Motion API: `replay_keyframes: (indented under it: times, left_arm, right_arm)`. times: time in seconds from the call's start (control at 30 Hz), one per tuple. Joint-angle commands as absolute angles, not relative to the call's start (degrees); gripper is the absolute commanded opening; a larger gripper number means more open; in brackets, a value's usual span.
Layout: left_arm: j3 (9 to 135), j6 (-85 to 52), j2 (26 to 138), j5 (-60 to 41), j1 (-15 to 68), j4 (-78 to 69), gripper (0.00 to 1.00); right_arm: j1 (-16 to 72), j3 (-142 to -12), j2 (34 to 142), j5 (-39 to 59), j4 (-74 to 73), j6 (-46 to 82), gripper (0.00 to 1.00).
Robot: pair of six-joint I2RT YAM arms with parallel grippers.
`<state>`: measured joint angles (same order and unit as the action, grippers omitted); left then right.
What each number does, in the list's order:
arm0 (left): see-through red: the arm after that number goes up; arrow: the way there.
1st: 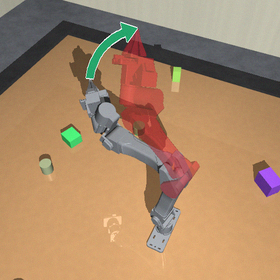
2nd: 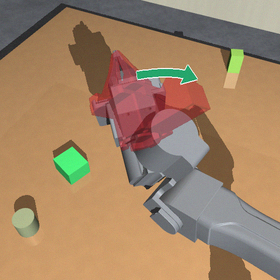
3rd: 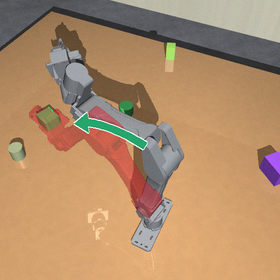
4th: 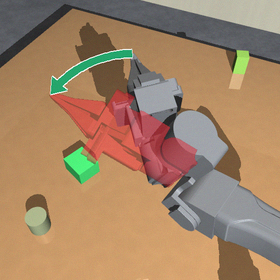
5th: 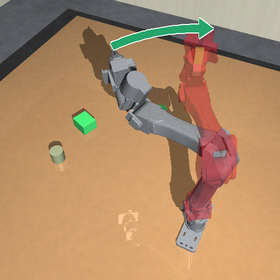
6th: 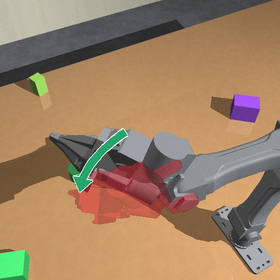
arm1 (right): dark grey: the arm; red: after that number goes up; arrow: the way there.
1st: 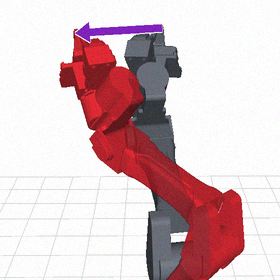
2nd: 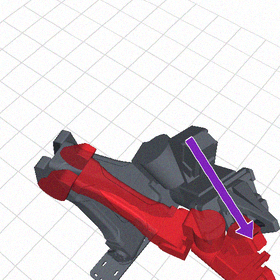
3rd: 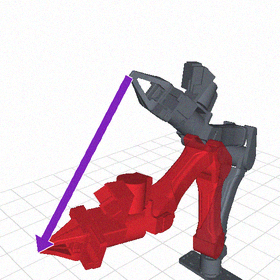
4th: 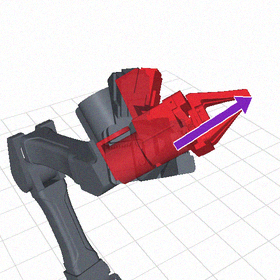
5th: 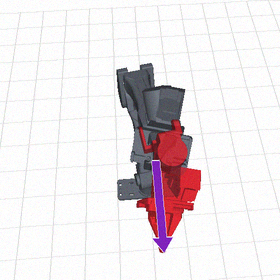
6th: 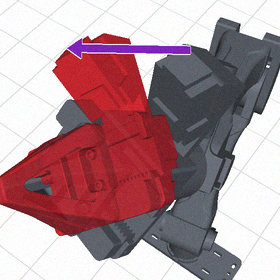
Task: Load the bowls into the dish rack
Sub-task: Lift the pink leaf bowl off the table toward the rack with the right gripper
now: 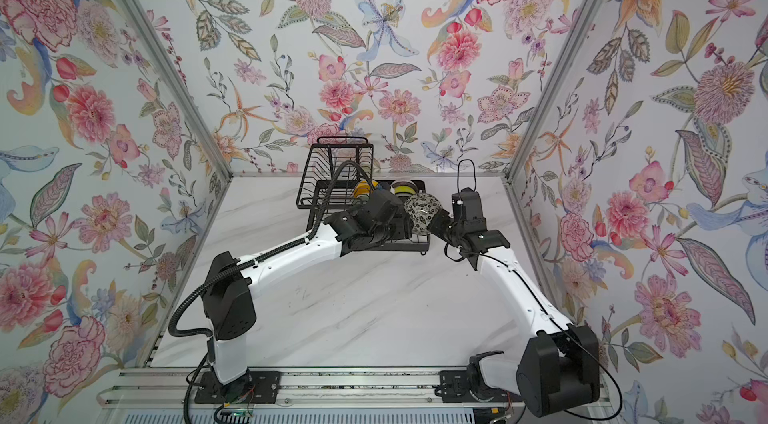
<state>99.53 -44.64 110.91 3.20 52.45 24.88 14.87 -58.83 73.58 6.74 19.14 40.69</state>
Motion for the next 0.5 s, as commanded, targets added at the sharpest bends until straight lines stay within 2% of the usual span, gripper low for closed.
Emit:
replay_keyframes:
  times: [0.0,0.3,0.47]
  left_arm:
    - [98.6,-45.4,109.7,2.6,51.8,25.0,0.59]
    - [95.4,-47.1,107.6,4.0,51.6,23.7,0.41]
    - [93.3,-48.5,106.3,4.8,51.6,22.5,0.26]
  right_arm:
    - [16.4,-60.8,71.3,5.3,17.9,40.3,0.0]
    - [19.3,-58.3,68.2,2.6,18.0,40.6,0.0]
    - [20.9,-56.4,66.7,1.7,17.4,40.7,0.0]
